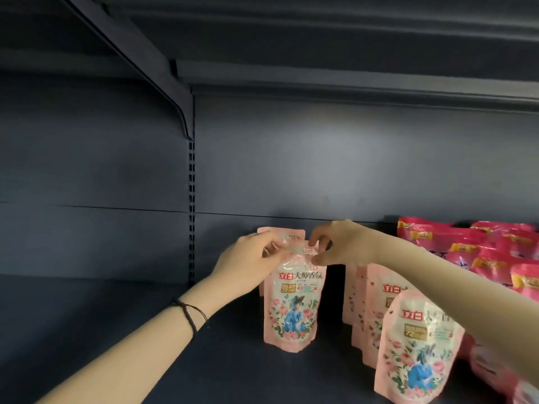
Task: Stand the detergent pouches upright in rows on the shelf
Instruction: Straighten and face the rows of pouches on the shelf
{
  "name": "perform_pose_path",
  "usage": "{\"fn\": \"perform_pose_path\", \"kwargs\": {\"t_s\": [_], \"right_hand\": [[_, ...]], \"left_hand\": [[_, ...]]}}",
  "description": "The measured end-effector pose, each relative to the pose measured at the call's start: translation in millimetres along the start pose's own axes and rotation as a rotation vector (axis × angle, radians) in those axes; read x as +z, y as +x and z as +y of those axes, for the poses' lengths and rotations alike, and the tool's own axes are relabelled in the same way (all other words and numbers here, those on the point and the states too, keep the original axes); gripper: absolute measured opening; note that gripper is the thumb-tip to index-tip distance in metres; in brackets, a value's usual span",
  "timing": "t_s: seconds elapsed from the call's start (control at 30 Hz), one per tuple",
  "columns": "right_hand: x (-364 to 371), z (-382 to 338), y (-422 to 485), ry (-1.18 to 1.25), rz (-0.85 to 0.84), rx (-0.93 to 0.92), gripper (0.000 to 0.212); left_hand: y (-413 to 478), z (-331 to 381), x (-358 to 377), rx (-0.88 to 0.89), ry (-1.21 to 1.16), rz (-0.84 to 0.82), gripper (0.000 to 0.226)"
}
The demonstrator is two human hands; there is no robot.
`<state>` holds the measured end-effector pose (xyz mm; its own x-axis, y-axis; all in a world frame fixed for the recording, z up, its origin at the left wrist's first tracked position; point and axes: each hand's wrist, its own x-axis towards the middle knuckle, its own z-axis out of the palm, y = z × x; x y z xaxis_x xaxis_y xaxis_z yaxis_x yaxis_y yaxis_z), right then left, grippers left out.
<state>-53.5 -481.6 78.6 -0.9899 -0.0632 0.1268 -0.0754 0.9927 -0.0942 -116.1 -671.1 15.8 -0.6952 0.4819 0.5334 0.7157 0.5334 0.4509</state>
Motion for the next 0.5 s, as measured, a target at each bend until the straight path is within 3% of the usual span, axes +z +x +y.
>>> {"fn": "perform_pose_path", "kwargs": {"t_s": [0.1,0.2,0.3,0.37,0.43,0.5], "right_hand": [[1.0,8.2,7.5,0.028,-0.095,-0.026,0.015],[0.2,10.5,10.7,0.042,-0.115,-0.062,0.011],[-3.8,6.9,9.4,0.042,-0.055,-0.073,0.018],[-9.1,3.9,5.5,0.071,0.009,-0.085,0.012],[-15.6,0.8,-4.1,0.219,0.091,-0.098,0.004],[-20.7,-2.4,-15.7,0.458,0.174,-0.121,0.009]], "left_hand": [[0.6,-5.0,13.8,-0.110,-0.290,-0.079,0.010],[-1.9,-8.3,18.7,-0.190,-0.454,-0.096,0.006],[-6.2,-4.9,15.3,-0.252,-0.597,-0.033,0.004],[-8.0,0.8,9.8,-0.269,-0.663,0.031,0.005],[-10.2,8.2,1.9,-0.276,-0.727,0.099,0.006],[-12.7,17.1,-5.5,-0.287,-0.816,0.161,0.009]]}}
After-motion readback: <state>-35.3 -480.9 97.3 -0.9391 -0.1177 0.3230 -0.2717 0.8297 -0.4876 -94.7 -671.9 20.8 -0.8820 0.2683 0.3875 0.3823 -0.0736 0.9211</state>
